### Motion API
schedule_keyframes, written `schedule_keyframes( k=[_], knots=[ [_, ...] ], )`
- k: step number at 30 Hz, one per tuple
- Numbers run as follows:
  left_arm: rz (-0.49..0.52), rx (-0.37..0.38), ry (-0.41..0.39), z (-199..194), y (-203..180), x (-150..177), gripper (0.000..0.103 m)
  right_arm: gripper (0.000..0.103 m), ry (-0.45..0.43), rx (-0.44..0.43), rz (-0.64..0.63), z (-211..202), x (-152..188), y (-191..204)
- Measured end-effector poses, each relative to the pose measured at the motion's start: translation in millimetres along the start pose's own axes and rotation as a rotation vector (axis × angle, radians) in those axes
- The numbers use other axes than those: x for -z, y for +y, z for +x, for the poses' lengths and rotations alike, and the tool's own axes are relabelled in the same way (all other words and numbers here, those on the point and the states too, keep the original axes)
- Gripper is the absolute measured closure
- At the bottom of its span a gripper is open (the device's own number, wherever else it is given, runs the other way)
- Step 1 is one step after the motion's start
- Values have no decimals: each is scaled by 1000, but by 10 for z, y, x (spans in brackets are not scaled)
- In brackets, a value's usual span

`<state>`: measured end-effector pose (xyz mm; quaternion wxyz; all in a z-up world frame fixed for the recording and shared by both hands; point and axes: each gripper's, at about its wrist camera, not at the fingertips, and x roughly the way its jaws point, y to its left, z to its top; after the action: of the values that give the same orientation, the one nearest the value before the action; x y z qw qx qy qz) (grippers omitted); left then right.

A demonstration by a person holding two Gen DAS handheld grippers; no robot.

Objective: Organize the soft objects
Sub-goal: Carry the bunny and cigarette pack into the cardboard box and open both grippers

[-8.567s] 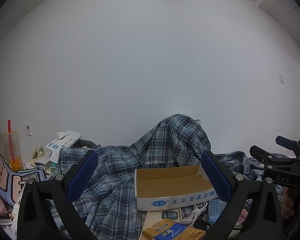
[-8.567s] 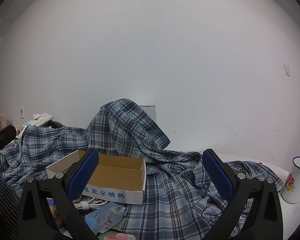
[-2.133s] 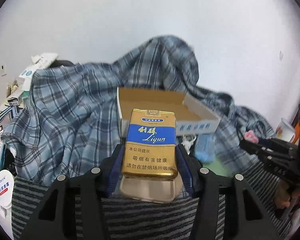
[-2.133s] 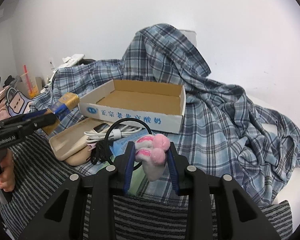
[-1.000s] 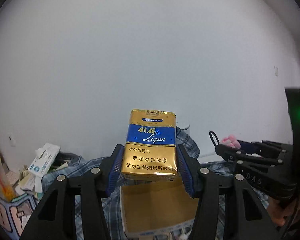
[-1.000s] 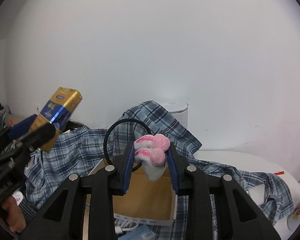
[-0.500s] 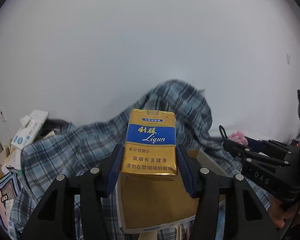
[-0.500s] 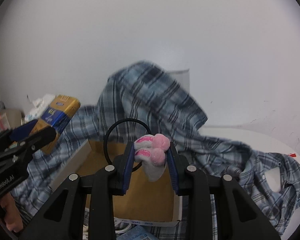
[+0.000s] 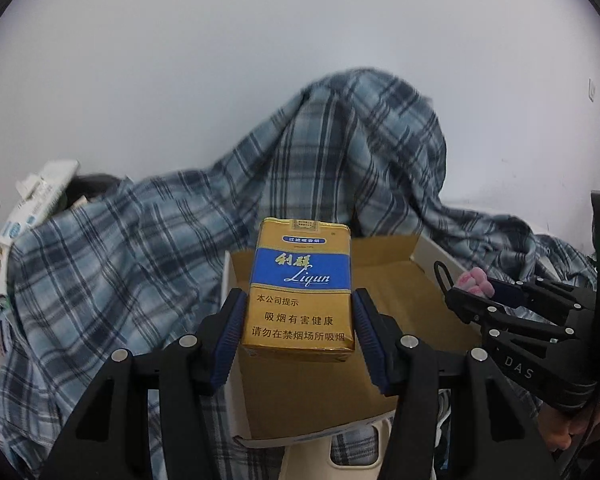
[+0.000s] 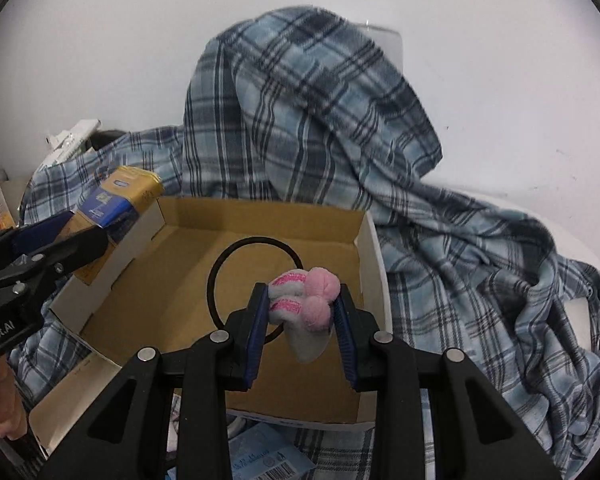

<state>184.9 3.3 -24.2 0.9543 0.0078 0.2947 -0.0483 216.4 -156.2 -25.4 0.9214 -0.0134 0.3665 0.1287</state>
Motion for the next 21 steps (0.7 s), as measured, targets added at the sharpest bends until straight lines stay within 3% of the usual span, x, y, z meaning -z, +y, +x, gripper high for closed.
schedule_keyframes(
  k=[9, 11, 12, 13, 14, 16, 21],
  knots=[
    [8, 14, 61, 158, -28, 81, 48, 73, 12, 4, 0, 62, -5, -16],
    [5, 13, 68, 182, -26, 87, 48, 65, 14, 5, 9, 64, -1, -20],
    [3, 12, 72, 195, -24, 89, 40, 56, 13, 7, 15, 67, -4, -26],
    [1, 9, 75, 204, -23, 89, 22, 48, 6, 13, 17, 60, -4, -27],
    [0, 5, 78, 211, -24, 87, 15, 44, -2, 21, 15, 50, -8, -27],
    [-10, -12, 57, 200, -12, 95, 13, 39, -20, 33, 11, 18, -14, -28],
    [-21, -18, 36, 162, 12, 84, 13, 38, -33, 33, 15, -19, -43, -49]
  ],
)
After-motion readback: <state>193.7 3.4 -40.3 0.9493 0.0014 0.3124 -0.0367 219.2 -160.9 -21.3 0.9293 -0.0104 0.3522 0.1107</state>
